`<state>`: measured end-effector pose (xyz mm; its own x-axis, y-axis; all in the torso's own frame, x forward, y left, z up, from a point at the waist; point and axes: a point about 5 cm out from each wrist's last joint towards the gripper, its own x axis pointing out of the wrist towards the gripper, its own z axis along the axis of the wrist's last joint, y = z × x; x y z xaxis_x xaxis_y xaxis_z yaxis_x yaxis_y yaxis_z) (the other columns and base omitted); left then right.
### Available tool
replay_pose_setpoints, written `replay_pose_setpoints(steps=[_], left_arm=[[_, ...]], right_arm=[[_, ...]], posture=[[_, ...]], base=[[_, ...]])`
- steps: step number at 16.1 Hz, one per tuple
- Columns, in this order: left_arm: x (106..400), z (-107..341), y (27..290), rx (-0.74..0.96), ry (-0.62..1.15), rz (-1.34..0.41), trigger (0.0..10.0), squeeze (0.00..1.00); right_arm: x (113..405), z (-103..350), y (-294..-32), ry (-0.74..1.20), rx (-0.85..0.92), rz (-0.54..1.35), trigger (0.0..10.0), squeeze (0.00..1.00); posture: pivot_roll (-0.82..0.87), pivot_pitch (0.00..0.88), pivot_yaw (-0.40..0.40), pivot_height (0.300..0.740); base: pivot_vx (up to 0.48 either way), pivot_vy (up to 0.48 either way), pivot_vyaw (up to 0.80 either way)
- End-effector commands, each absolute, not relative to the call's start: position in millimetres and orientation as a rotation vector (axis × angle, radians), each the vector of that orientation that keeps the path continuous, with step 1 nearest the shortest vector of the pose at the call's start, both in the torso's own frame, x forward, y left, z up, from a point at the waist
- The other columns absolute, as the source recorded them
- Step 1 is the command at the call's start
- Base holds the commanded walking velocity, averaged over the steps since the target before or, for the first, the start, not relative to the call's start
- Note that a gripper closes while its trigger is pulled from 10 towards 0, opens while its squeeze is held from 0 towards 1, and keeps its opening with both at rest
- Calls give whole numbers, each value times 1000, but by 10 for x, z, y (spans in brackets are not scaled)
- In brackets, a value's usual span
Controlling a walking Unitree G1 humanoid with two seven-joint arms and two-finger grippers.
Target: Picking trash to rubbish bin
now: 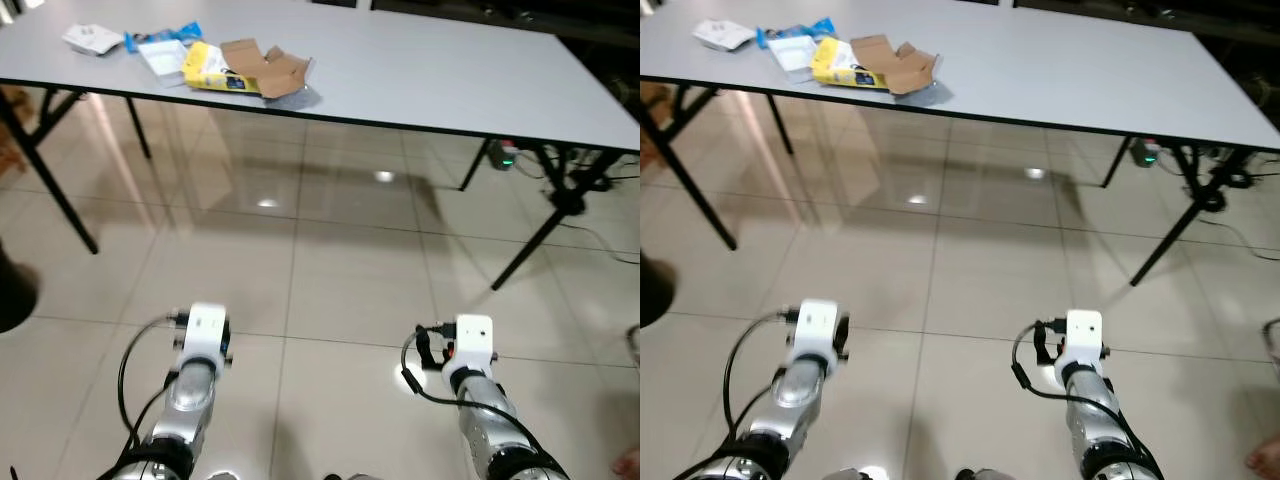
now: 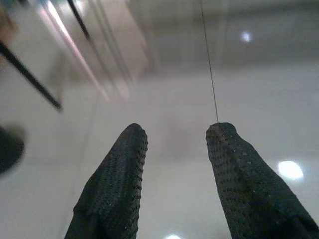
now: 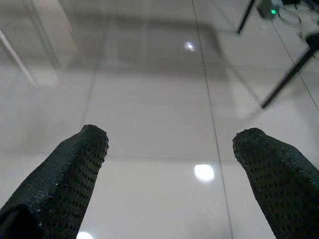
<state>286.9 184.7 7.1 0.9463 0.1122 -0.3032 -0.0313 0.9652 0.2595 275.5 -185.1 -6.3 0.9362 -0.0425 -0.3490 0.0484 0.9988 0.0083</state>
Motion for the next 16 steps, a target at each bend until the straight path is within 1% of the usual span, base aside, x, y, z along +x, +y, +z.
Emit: replay_pose_setpoints(steps=[1,3,4,5,7,10,11,12,13,16], left_arm=[[3038,298,1748,291,202,47,10000,0],[3124,433,1691,303,136,30,10000,0],[3260,688,1602,315,22,5,10000,0],[3317,837,1554,321,-42,-10,10000,0],[3395,1069,1487,334,-131,-22,10000,0],[3454,1338,1399,338,-232,-38,10000,0],[3459,1366,1386,338,-240,-36,10000,0],[3470,1356,1380,374,-228,-26,10000,0],[3468,1384,1332,381,-241,-34,10000,0],[3449,1386,1277,377,-223,-44,10000,0]], right_arm=[[2962,201,-1856,219,23,-51,10000,0],[3073,359,-1844,146,19,-54,10000,0],[3250,655,-1796,16,29,-43,10000,0],[3328,816,-1751,-51,37,-27,10000,0],[3416,1053,-1685,-142,30,-30,10000,0],[3460,1366,-1549,-266,43,0,10000,0],[3462,1432,-1496,-287,62,6,10000,0],[3454,1477,-1396,-299,70,38,10000,0],[3441,1475,-1313,-294,71,62,10000,0],[3420,1373,-1237,-232,102,82,10000,0]], posture=[[-59,105,-93,740],[-62,105,-93,740],[-63,105,-95,740],[-63,104,-94,740],[-65,102,-90,740],[-68,103,-87,740],[-68,102,-87,740],[-69,102,-88,740],[-68,101,-89,740],[-58,100,-93,740]], base=[[0,0,0],[0,0,0],[0,0,0],[0,0,0],[0,0,0],[0,0,0],[0,0,0],[0,0,0],[259,0,0],[273,0,0]])
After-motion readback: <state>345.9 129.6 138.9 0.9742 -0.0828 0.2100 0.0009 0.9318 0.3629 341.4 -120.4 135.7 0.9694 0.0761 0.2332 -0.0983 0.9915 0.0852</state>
